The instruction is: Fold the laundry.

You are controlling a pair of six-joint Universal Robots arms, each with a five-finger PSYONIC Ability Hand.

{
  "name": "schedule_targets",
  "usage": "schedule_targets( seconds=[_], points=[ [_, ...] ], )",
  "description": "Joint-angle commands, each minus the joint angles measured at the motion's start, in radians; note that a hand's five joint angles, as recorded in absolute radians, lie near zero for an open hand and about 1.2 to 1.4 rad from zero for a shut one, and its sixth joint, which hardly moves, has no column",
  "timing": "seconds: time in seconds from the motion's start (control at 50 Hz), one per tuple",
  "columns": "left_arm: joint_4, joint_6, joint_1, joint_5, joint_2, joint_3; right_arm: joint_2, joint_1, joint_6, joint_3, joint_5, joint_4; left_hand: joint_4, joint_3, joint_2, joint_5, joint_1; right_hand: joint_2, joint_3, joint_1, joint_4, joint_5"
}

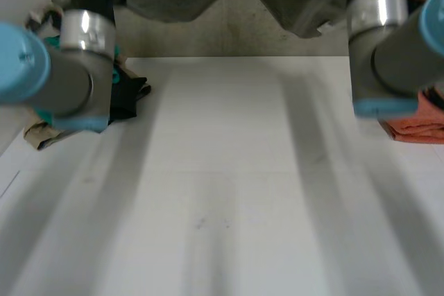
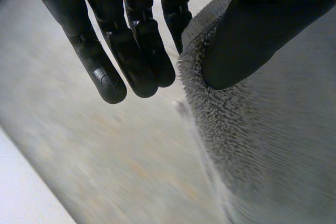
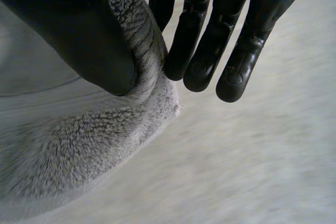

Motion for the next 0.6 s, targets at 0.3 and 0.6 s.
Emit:
schedule_targets(
  seconds=[0.3,0.6],
  points=[
    [-0.196,-0.009,-0.083,-0.044,-0.003,-0.547,0.077,-0.138,0.492,0.504,-0.196,0.356,0.195,0.201,0.196,0.234,0.261,0.221,0.211,0.335,0.204,0.236],
    [-0.251,-0.012,-0.055,-0.054,0.060,-0.556,0.111,-0.252,0.472,0.445,-0.301,0.408,0.195,0.201,0.196,0.234,0.261,-0.529,-0.539,-0.416,-0.546,-0.514]
  ],
)
